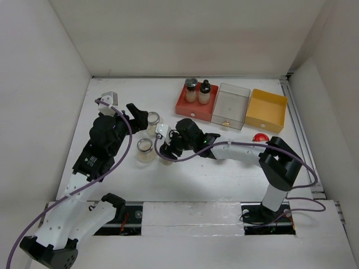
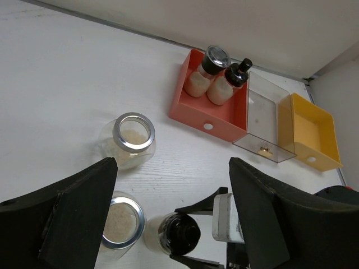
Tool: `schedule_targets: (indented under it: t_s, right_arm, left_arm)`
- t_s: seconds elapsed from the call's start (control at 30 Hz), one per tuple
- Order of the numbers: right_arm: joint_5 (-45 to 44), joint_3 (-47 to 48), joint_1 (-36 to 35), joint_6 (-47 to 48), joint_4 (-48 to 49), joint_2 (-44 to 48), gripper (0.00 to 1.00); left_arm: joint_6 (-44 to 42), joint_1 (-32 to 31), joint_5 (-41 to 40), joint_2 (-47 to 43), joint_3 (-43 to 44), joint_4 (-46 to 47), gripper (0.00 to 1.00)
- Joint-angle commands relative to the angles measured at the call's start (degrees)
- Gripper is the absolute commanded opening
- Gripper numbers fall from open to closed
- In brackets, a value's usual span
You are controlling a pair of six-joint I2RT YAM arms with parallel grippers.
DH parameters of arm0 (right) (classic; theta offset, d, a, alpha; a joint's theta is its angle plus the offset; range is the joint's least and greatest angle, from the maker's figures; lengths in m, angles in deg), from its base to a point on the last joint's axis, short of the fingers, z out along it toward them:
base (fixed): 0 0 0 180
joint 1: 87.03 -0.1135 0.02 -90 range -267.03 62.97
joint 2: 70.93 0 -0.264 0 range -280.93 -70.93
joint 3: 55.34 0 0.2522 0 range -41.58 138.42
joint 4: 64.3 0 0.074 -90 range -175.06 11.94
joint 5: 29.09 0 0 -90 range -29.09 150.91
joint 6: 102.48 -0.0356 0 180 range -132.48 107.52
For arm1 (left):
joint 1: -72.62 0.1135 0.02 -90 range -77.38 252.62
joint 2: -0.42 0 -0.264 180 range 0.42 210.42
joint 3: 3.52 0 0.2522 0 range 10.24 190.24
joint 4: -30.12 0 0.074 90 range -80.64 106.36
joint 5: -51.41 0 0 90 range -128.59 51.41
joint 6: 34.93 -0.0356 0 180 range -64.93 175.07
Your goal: Organize the condiment bottles
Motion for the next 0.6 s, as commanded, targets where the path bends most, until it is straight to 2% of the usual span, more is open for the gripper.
schedule_targets:
  t_s: [0.0,0.03,0.07,0.1,0.17,0.33,0.47,0.57]
  right_arm:
    - [2.8,2.6,0.2,-0.2,3.9,-1.4,0.63]
    - [2.8,2.6,0.8,-0.2,3.9,-1.4,0.56]
    - [3.4,2.6,0.8,-0.7,3.9,-0.4,0.46]
    - [3.4,2.6,1.6,-1.3,3.9,0.5,0.44]
    - [4.0,2.6,3.4,-1.3,3.9,2.9,0.44]
    - [-0.6,2.6,9.1,-2.6,3.9,13.0,0.44]
    - [-5.0,5.0,15.5,-3.7,5.2,13.6,0.44]
    - [-8.3,7.7,20.2,-3.7,6.5,10.6,0.44]
  left_arm:
    - [0.1,0.2,0.5,-0.6,-0.2,1.8,0.77]
    - [0.1,0.2,0.5,-0.6,-0.2,1.8,0.77]
    - [0.1,0.2,0.5,-0.6,-0.2,2.3,0.77]
    - [0.1,0.2,0.5,-0.6,-0.2,2.3,0.77]
    - [0.1,0.2,0.5,-0.6,-0.2,2.3,0.77]
    - [0.1,0.2,0.5,0.0,-0.2,2.3,0.77]
    - [0.1,0.2,1.0,0.0,-0.2,2.3,0.77]
    - [0.1,0.2,1.0,-0.5,-0.2,2.3,0.77]
